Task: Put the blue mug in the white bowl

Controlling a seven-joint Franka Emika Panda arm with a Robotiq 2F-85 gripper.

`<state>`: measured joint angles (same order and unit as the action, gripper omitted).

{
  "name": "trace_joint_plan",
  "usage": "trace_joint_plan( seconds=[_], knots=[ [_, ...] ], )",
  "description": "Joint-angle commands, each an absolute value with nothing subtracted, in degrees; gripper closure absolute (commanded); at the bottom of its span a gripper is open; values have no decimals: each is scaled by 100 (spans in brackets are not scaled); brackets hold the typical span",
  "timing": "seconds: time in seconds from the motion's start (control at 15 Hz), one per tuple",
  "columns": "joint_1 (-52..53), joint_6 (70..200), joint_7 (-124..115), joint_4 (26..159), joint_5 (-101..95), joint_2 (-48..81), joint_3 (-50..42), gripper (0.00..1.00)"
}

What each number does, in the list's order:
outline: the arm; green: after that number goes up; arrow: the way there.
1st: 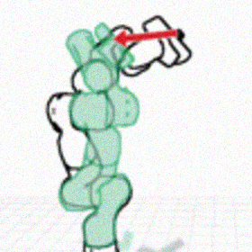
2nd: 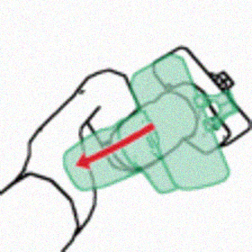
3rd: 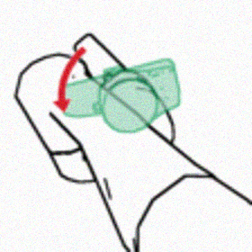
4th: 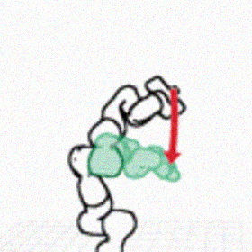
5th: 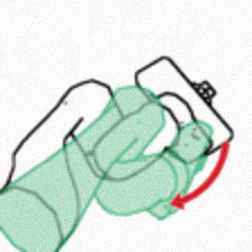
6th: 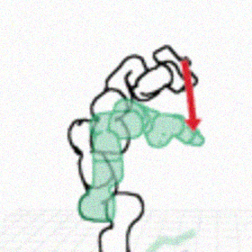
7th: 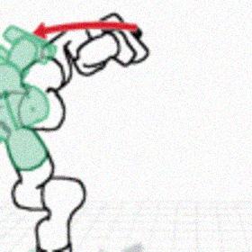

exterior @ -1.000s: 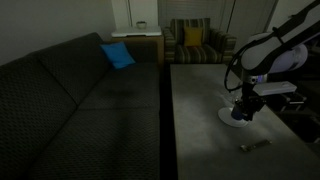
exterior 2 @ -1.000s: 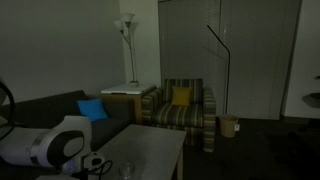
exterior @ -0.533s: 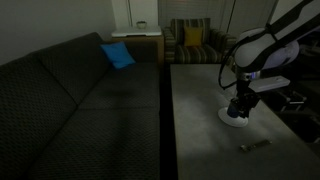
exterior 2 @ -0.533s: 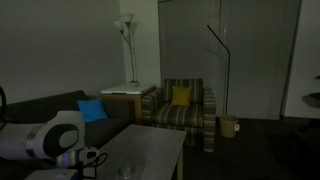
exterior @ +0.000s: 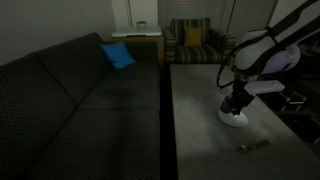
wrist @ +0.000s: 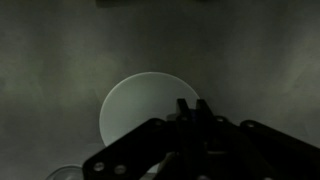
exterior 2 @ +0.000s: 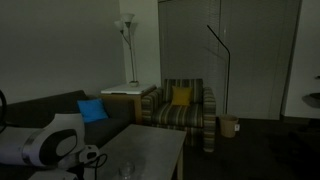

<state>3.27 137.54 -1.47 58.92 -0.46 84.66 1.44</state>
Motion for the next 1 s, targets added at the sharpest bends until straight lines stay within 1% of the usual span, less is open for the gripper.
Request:
trace_joint_plan(
  seconds=[0.0,0.27,0.47,0.93],
  knots=[
    [120,13897,-68,5970,93,8466,203,97],
    [-273,13926,198,6059,402,8466,545,97],
    [-475,13678,371,6134,704,8469,783,97],
    [-465,13299,231,6129,881,8473,697,97]
  ],
)
